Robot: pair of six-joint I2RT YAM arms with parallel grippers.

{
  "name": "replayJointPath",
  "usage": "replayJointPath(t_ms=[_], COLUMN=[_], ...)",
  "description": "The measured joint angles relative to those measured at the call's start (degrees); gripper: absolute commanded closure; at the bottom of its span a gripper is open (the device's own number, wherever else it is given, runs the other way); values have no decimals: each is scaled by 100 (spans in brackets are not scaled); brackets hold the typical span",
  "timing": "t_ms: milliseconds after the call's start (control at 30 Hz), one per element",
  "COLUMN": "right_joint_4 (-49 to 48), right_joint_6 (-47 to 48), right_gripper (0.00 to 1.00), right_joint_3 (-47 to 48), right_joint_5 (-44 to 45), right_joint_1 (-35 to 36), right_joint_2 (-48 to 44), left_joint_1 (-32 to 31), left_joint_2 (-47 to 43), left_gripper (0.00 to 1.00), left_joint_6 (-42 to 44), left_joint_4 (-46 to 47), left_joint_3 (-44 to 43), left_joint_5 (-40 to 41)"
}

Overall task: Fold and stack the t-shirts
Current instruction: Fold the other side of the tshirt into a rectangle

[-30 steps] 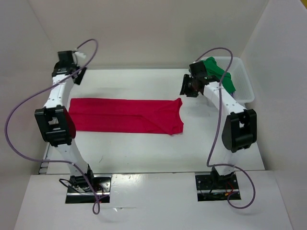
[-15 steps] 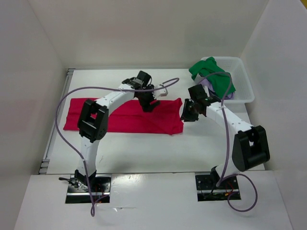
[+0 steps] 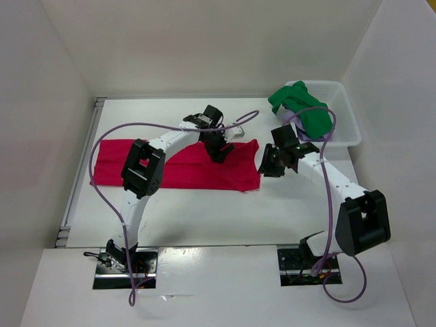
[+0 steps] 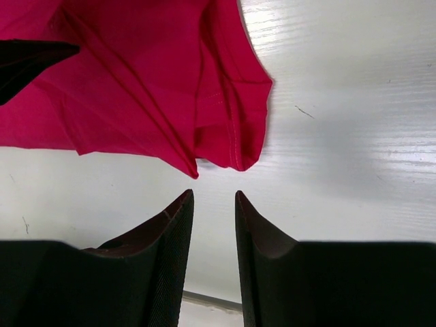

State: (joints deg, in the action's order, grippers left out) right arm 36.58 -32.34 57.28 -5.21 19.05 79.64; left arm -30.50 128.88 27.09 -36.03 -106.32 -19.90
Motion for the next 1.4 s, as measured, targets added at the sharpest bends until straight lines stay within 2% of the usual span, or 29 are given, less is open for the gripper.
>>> replayJointPath(t_ms=[133,267,400,500,533,633,700,767,933,1033,1067,1333,1367,1400], right_joint_4=[-7,-17,-52,-83,-98,-111,-125,-136,-162,-205,-232,-345,-345,-345], right_joint_6=[0,9,59,74,85,116,179,227,374,424,437,479,481,483], right_gripper=[61,57,51,48,48,46,45,40,38,45,51,56,59,67], right_joint_3=[-59,-63,-68,-68,-68,-35,24,59,188,260,286,350,350,350], right_joint_5=[-17,-107,-282,-354,-369,-358,-348,-317,-210,-210,-208,-308,-323,-341], right_joint_1=[0,0,13,157,264,682,914,1064,1080,1075,1078,1082,1082,1082], right_joint_2=[-35,-37,4,181,282,632,911,1134,1484,1589,1620,1812,1834,1869], left_joint_1=[-20,-20,-20,-20,-20,-20,-20,-20,-20,-20,-20,-20,-20,-20], left_joint_2=[4,4,4,4,4,4,2,-2,-39,-48,-48,-50,-50,-50], left_gripper=[49,72,74,83,89,97,97,97,97,97,97,98,98,98], left_joint_6=[-28,9,4,11,17,-7,-15,-28,-42,-50,-52,-52,-52,-52], left_joint_4=[-83,-245,-319,-393,-409,-446,-452,-463,-461,-472,-474,-476,-479,-479], left_joint_3=[-31,-31,-17,-17,-17,-17,-17,-17,35,101,109,111,111,111], left_joint_5=[-98,-162,-188,-195,-205,-251,-286,-299,-328,-358,-363,-382,-380,-382])
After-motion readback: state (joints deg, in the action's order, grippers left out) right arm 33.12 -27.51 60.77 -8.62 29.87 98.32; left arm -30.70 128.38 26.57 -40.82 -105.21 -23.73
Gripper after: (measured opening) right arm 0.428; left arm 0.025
